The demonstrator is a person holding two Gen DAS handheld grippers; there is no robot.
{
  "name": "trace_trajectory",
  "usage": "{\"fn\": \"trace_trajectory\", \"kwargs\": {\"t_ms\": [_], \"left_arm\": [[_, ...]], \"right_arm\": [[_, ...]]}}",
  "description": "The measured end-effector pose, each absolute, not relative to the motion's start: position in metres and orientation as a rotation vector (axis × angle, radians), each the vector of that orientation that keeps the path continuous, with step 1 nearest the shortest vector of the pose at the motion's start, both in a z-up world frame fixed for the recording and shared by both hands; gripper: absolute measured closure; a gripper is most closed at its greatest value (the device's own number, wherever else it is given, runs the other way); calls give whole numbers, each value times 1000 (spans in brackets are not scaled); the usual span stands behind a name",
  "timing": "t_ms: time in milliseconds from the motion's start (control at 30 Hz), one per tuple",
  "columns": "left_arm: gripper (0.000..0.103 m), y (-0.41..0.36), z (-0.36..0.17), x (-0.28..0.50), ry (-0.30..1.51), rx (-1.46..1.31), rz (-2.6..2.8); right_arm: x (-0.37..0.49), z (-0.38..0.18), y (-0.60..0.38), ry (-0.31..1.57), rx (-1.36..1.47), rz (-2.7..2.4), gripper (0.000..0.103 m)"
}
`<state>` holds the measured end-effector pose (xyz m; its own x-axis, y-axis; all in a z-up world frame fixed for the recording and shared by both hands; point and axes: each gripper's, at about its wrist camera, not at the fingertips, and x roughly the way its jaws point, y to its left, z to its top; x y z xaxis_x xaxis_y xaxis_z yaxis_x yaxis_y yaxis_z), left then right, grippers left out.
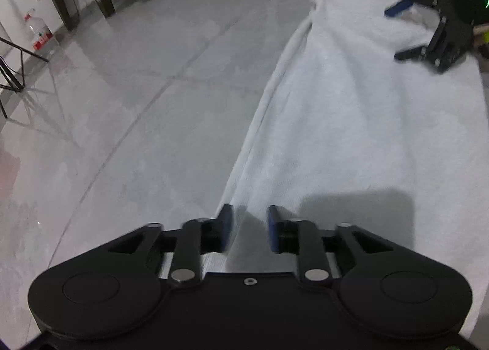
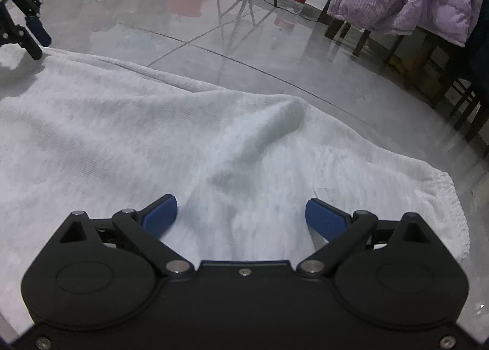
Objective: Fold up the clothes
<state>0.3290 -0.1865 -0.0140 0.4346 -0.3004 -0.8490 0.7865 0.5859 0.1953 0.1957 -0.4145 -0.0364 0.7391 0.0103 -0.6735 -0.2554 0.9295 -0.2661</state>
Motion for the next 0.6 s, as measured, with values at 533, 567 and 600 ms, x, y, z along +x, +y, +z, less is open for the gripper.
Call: {"fn": "trace_trajectory", "kwargs": {"t_ms": [533,567,600], "left_arm": [[102,-140,5,326,759,352,-674],[102,-137,1,327,776,369,-666],[102,-136,-3,327,788,378,-658]], "right_arm": [[198,-37,-414,727,-344,142,3],[198,-36,-414,728,-343,142,3],[198,-36,-414,728,-338,141,3]]}}
